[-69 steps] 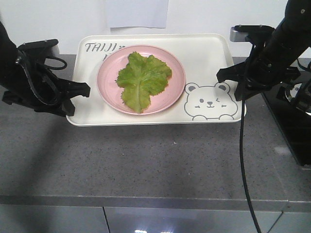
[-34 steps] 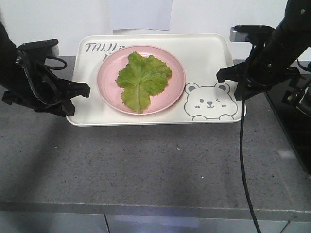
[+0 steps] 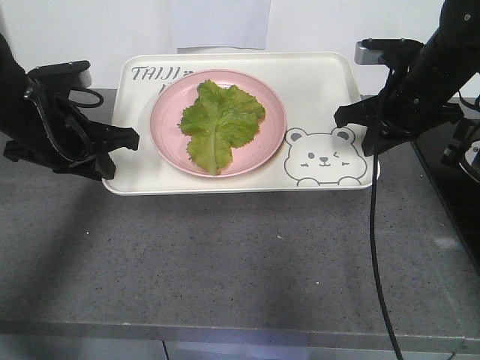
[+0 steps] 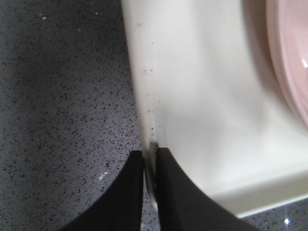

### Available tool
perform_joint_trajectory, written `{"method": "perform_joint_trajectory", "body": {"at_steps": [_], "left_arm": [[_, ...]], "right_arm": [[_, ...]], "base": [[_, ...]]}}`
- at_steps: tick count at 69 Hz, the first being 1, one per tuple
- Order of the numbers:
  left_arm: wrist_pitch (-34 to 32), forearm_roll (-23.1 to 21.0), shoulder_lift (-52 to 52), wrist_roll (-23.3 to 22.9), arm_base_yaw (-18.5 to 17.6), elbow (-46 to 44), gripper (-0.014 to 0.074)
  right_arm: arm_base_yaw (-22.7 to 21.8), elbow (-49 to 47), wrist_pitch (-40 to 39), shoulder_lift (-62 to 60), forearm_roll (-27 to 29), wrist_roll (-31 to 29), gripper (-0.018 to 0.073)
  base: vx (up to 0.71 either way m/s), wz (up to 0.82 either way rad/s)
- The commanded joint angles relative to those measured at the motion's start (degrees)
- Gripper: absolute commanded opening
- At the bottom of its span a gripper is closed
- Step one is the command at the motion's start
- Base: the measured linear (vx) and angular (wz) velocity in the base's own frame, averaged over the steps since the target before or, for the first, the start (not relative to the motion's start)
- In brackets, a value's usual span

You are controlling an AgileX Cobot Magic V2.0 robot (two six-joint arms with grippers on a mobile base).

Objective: Transfer vegetables to tray and serve
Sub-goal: 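Hold the tray level with both grippers as the base approaches the counter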

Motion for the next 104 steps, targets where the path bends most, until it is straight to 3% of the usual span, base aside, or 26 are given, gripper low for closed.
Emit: {"method": "perform_joint_trajectory", "body": {"at_steps": [1,104], "left_arm": [[-3.84,-2.94,-2.87,1.47,-0.91,-1.51,-0.0008],[-3.84,-2.95,-2.87,1.47,-0.91,-1.51,-0.0007]], "right_arm": [[0.27,-1.42,1.06,-3.37,1.74,-1.51,-0.0004],[0.27,-1.42,1.06,-3.37,1.74,-1.51,-0.0004]], "base": [[0.03,0.01],[0.03,0.0]]}}
